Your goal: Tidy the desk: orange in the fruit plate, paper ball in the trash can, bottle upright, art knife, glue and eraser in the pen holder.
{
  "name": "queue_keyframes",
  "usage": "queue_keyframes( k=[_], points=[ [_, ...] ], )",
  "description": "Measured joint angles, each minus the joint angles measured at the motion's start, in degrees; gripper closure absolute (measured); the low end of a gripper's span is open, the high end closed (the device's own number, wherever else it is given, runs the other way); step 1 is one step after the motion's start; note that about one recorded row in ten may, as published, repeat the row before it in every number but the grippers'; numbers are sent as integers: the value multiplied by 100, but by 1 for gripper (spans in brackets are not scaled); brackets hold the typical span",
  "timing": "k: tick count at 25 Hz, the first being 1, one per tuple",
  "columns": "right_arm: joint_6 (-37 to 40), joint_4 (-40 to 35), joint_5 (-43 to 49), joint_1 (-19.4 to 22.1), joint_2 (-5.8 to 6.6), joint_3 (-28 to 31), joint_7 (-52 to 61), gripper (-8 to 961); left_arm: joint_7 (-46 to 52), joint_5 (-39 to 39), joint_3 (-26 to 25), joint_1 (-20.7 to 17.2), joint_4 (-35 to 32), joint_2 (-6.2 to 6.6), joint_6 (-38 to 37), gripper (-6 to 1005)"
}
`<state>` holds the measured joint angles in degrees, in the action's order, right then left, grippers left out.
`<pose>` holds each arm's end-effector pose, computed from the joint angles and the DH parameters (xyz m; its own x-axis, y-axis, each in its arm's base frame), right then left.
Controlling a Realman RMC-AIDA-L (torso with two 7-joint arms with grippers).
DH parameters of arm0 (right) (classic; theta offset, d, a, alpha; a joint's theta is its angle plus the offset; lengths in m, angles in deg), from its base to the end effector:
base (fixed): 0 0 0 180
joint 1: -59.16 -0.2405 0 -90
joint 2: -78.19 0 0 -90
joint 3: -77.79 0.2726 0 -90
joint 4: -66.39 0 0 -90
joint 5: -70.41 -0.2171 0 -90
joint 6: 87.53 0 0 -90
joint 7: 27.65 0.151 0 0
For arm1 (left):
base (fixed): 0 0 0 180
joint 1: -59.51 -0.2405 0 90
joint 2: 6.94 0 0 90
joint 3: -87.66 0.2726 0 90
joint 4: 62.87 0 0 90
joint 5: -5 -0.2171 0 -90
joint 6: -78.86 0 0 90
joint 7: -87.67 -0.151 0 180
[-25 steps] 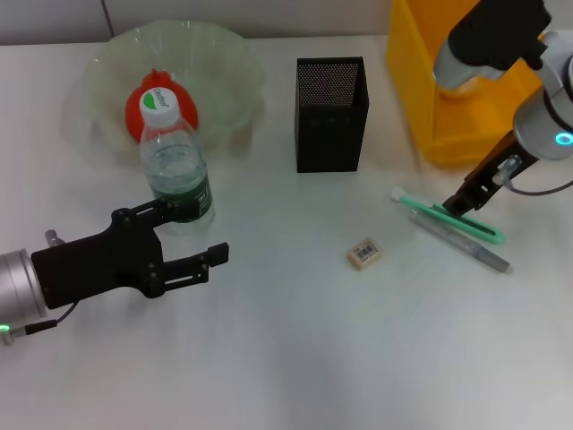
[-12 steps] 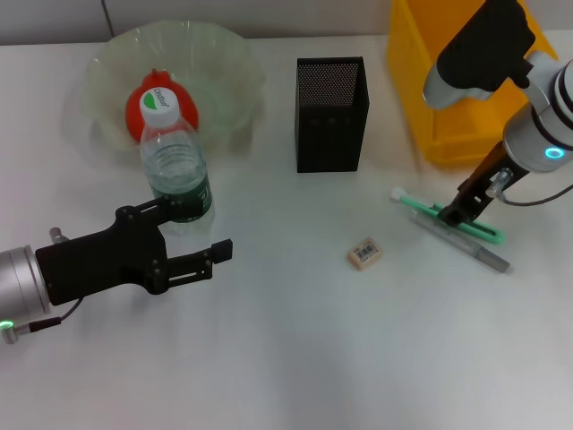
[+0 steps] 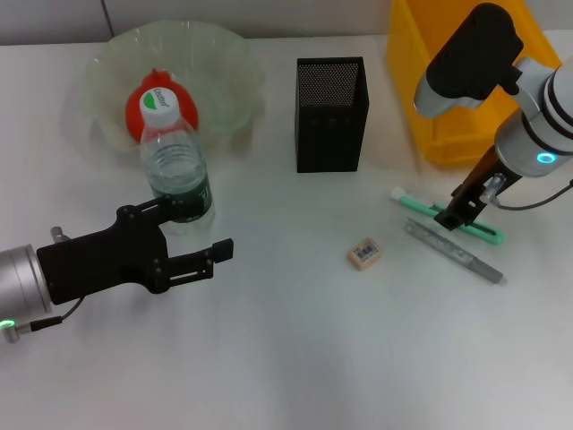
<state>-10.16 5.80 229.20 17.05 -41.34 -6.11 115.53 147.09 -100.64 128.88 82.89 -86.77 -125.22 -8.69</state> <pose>0.2148 0.4035 -0.0456 0.7259 -0.5770 0.3743 -0.3564 -0.7811 -0.5128 -0.3174 0.2946 -0.0422 0.7574 0.2724 0.5935 0.4653 -0.8627 -0.1979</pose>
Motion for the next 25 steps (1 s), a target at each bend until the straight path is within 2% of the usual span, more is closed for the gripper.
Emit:
queue_keyframes(
  k=[3, 10, 17, 25],
  points=[
    [-38, 70, -3, -7, 0, -76, -1, 475, 0, 0, 0, 5, 0, -2, 10, 197],
    [-108, 150, -2, -16, 0, -94, -1, 638, 0, 0, 0, 14, -6, -2, -15, 197],
    [-216, 271, -3, -24, 0, -92, -4, 665, 0, 0, -1, 24, -10, -3, -26, 197],
    [-228, 252, 1, -13, 0, -135, -18, 754, 0, 0, 0, 29, -7, -3, -32, 197]
  ],
)
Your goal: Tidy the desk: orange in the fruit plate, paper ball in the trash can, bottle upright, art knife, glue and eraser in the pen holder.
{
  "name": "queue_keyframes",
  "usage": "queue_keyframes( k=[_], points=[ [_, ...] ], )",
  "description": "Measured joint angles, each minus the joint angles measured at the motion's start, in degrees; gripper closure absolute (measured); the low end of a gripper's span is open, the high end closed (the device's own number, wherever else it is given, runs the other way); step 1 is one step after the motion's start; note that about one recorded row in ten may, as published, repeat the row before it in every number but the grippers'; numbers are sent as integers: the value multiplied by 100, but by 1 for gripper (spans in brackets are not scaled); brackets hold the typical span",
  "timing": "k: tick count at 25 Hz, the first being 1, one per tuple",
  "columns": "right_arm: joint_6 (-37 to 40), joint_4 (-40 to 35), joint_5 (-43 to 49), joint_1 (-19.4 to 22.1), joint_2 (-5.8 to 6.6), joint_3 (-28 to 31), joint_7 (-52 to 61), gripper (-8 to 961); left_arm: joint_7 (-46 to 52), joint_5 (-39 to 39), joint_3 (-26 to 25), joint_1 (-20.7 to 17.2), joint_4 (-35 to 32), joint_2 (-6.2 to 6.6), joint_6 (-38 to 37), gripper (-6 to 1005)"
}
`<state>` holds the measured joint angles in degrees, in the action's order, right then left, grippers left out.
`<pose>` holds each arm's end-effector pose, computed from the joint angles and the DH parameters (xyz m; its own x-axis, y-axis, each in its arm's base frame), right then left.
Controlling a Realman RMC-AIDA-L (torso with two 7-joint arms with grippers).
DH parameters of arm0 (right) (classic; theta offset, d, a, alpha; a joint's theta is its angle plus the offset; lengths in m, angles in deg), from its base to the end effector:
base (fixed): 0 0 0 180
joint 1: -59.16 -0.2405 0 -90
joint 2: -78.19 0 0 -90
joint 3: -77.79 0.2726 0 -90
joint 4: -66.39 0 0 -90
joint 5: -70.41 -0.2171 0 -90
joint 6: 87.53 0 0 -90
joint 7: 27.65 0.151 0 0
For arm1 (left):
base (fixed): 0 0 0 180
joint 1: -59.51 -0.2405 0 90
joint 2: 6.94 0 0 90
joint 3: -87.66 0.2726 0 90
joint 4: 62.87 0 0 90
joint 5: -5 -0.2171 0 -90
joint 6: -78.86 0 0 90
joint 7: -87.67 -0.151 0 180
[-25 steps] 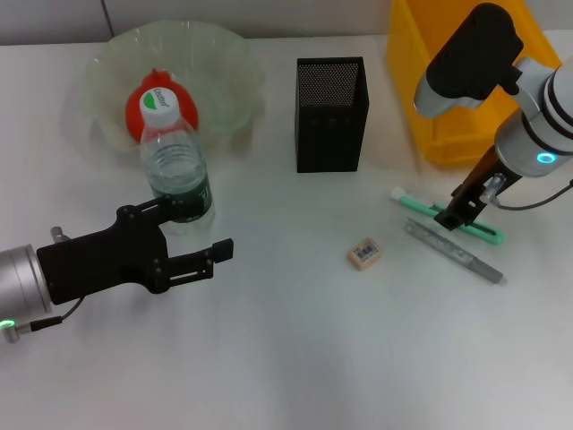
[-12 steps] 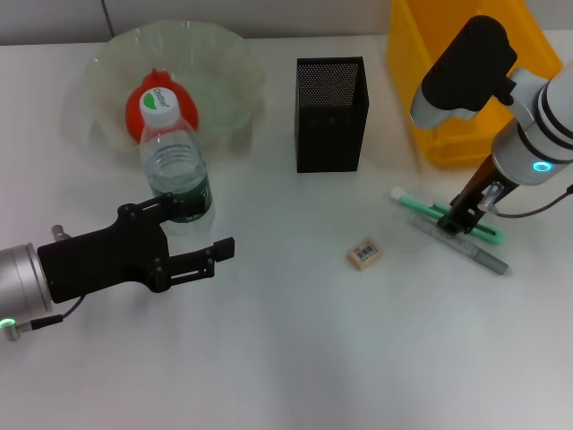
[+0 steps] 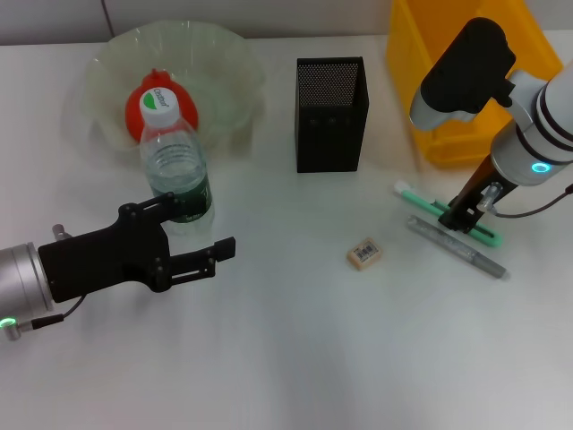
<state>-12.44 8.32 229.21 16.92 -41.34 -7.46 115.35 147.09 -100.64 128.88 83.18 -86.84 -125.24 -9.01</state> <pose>0.2221 0.4031 -0.0528 0.7224 -0.5715 0.3893 -0.3459 -0.7861 -0.5122 -0.3151 0.2958 -0.0421 0.7578 0.2665 0.5955 0.4580 -0.8673 -0.1948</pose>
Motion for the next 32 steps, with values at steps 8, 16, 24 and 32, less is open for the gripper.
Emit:
queue_keyframes(
  k=[8, 16, 24, 32],
  points=[
    [303, -1026, -345, 386, 11, 304, 33, 788, 0, 0, 0, 7, -10, 1, -7, 197],
    [411, -1644, -3585, 967, 35, 2174, -1016, 789, -3, 11, 0, 1, -11, 1, -11, 197],
    [-756, 818, -6867, 635, 22, 2741, -3943, 789, -3, 4, 0, 41, -19, -1, -8, 197],
    [-1728, 2931, -7968, -42, 16, 2685, -5932, 788, 1, 2, 0, 3, 3, -6, -50, 197]
  ],
)
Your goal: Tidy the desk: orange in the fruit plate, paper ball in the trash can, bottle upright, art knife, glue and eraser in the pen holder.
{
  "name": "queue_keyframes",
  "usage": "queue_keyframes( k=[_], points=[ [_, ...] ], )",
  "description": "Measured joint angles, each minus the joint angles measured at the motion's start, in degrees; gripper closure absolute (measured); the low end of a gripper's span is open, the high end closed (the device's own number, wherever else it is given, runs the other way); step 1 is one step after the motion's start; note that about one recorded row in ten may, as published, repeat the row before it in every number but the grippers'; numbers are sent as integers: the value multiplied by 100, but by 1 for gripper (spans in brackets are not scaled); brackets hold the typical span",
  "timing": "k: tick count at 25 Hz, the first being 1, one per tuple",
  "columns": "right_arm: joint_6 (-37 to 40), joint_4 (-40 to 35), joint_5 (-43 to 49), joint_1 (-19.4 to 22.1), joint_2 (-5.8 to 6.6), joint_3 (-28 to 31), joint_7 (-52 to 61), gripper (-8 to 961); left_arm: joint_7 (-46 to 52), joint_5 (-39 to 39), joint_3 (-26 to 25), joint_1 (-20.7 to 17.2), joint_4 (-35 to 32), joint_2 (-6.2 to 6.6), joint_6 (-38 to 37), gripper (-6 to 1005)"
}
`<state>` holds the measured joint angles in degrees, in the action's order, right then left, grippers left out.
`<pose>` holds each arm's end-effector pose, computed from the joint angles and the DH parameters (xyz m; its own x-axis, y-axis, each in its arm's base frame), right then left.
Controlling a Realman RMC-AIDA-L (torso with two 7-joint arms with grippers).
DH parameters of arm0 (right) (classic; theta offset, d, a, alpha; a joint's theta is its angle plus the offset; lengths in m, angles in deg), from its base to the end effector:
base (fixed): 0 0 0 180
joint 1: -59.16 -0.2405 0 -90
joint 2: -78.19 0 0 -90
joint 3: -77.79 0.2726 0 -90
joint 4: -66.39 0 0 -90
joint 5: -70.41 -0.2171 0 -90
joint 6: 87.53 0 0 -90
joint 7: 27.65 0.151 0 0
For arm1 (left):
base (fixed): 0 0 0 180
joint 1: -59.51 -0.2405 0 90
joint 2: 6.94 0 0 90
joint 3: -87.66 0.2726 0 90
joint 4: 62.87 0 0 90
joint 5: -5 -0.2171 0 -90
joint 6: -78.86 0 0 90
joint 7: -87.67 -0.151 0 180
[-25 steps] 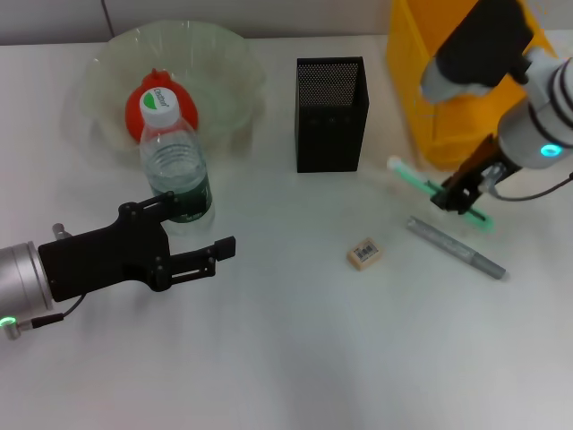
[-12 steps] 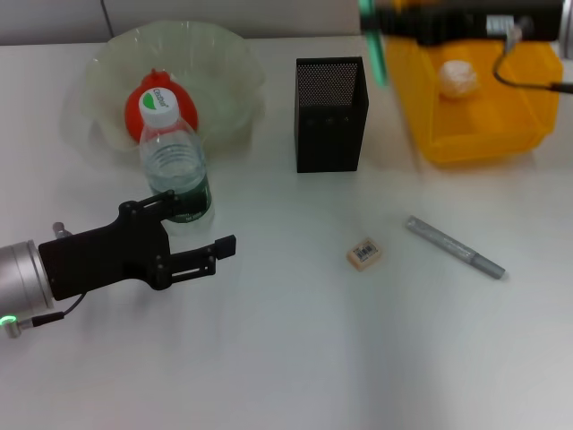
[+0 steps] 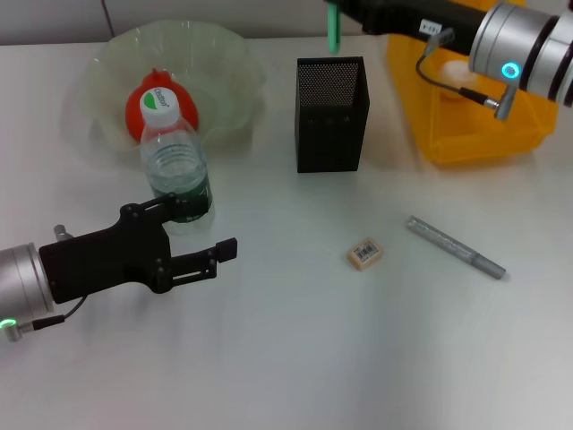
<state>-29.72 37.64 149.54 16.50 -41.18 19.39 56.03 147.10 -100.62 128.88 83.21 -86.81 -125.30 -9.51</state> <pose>0.1876 0.4525 -0.0336 0.5892 -0.3150 -0.7440 -0.6683 -0.7075 -0.2297 -0.3137 0.2950 -0.0424 0.7548 0.2649 0.6000 0.4548 -0.8706 -0.1878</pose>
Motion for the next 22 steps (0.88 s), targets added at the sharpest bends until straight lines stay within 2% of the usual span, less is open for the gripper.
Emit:
queue_keyframes(
  k=[6, 10, 13, 15, 16, 17, 18, 21, 22],
  points=[
    [-64, -9, 15, 134, 8, -180, 25, 788, 2, -2, 0, -21, -26, 4, -42, 197],
    [148, -183, 15, 284, 21, -205, 141, 686, -1, -2, 0, -15, -28, 11, -89, 197],
    [583, -769, 188, 569, 39, -216, 518, 592, -9, -2, 0, -9, -31, 16, -98, 197],
    [899, -1424, 657, 775, 81, -214, 1045, 524, -10, -2, 1, -15, -32, 15, -108, 197],
    [1307, -2201, 1413, 900, 164, -214, 1753, 490, -11, -2, 0, -23, -36, 17, -137, 197],
    [1307, -2201, 1413, 900, 164, -214, 1753, 456, -11, -2, 0, -23, -36, 17, -137, 197],
    [1663, -2663, 2000, 910, 225, -214, 2286, 422, -10, -2, 0, -27, -37, 23, -154, 197],
    [2708, -3683, 3567, 683, 356, -206, 3501, 296, -4, -2, -2, -39, -40, 39, -214, 197],
    [3180, -4021, 4190, 503, 374, -213, 3893, 296, -3, -2, -1, -38, -40, 40, -239, 197]
  ],
)
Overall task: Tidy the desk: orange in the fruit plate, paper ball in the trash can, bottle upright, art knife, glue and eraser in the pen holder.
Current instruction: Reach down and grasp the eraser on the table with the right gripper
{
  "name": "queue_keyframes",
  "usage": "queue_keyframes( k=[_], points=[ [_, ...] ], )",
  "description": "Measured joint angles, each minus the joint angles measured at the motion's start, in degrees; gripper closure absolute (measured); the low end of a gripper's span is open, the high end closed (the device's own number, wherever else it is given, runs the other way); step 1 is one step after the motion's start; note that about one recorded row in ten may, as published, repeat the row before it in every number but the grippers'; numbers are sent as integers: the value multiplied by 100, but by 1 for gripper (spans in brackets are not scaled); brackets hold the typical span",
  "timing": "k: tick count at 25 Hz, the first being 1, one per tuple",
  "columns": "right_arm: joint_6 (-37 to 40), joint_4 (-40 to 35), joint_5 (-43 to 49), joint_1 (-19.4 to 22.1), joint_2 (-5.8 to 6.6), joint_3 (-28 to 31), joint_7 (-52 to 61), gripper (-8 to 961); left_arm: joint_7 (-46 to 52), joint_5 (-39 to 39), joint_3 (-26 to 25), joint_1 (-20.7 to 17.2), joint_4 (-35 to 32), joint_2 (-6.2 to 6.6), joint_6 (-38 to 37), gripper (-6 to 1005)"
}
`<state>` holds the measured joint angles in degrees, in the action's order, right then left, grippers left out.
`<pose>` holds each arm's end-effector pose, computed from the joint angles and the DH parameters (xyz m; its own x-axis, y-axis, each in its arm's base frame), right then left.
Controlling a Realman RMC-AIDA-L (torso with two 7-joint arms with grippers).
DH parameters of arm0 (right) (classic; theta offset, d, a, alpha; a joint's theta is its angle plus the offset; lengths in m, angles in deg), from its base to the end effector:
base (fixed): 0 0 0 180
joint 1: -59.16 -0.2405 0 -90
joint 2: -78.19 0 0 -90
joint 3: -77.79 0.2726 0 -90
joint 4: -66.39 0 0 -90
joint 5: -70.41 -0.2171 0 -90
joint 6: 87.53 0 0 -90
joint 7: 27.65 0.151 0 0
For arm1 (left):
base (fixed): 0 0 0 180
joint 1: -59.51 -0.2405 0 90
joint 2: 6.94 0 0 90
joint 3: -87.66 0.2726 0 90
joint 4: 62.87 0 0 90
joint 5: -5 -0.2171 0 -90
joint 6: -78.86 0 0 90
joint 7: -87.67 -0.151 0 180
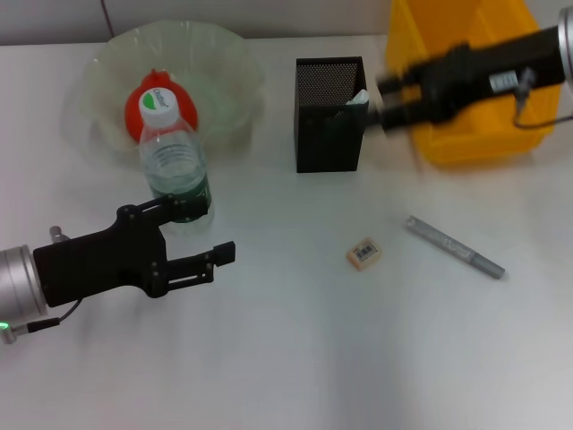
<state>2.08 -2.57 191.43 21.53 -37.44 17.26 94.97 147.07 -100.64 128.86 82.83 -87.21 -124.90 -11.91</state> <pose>0.1612 0.3977 0.0336 0.8790 -0.4287 -0.2086 -0.4655 -0.8663 -0.1814 -0.3124 0.2908 -0.0374 0.7504 0.2537 0.6104 0.4374 -0.8829 -0.1708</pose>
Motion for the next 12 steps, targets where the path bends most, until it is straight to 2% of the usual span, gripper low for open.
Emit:
queue_keyframes(
  k=[3, 4, 5, 8, 12],
  points=[
    [1083, -443, 1436, -561, -35, 2, 627, 297, 17, 0, 0, -6, 0, 7, -86, 197],
    [1505, -494, 2046, -886, -152, -13, 813, 297, 24, 0, -1, -7, 0, 11, -96, 197],
    [1505, -494, 2046, -886, -152, -13, 813, 297, 42, 0, 0, -10, 0, 15, -115, 197],
    [1788, -441, 2784, -1198, -362, -348, 1075, 298, 80, 0, -12, -44, -1, 44, -202, 197],
    [1278, -160, 2926, -1212, -395, -1552, 1697, 298, 81, 0, -10, -77, 0, 45, -262, 197]
  ],
)
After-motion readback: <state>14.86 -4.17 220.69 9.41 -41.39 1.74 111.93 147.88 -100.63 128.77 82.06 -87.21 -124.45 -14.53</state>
